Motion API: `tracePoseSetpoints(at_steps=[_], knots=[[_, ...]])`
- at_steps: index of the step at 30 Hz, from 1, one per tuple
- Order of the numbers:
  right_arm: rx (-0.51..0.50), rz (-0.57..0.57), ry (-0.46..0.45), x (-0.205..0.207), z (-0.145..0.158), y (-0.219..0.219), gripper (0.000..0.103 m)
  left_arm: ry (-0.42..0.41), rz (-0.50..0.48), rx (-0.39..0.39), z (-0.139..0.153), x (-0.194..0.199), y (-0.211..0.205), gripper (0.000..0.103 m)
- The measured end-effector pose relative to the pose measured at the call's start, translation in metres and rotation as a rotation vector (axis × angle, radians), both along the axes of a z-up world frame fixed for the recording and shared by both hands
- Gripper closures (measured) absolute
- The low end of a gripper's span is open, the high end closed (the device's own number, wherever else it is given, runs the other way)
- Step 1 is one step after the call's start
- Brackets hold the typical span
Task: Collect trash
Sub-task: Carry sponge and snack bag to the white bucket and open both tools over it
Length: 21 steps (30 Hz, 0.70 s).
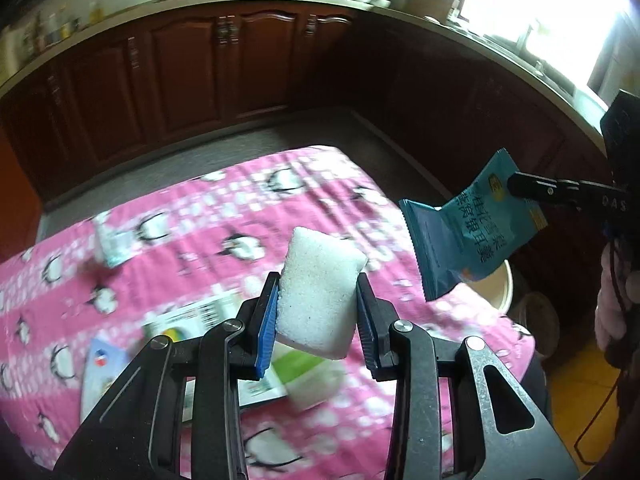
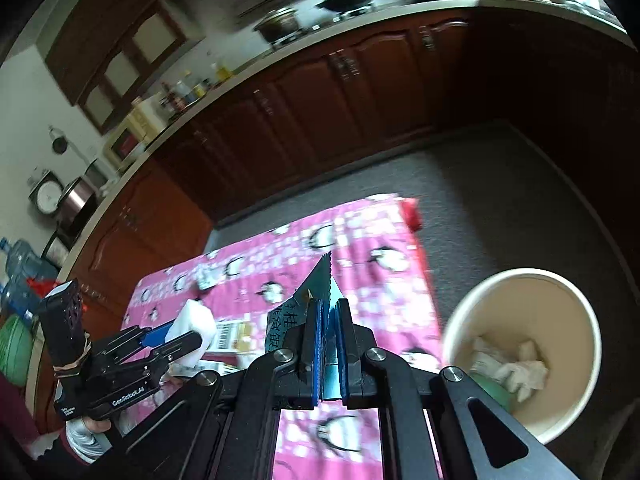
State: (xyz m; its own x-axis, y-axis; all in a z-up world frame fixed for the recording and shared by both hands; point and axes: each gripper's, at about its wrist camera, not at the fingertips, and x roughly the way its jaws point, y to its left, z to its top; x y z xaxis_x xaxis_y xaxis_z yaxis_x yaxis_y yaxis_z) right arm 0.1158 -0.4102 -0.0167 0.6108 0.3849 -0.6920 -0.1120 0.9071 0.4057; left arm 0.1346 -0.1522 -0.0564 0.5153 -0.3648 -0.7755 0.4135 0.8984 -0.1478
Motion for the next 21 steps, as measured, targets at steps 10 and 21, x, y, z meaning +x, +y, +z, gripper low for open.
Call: tracePoseSetpoints(at_steps=[10, 21], knots=[[-0.021, -0.148, 0.026, -0.017, -0.004, -0.082, 0.097, 0.013, -0.136, 0.03, -0.012, 0.002, -0.079, 0.07], [-0.009, -0.25, 0.093, -0.027, -0.035, -0.138, 0.097, 0.05, -0.213, 0.069, -0.036, 0.008, -0.135, 0.07]])
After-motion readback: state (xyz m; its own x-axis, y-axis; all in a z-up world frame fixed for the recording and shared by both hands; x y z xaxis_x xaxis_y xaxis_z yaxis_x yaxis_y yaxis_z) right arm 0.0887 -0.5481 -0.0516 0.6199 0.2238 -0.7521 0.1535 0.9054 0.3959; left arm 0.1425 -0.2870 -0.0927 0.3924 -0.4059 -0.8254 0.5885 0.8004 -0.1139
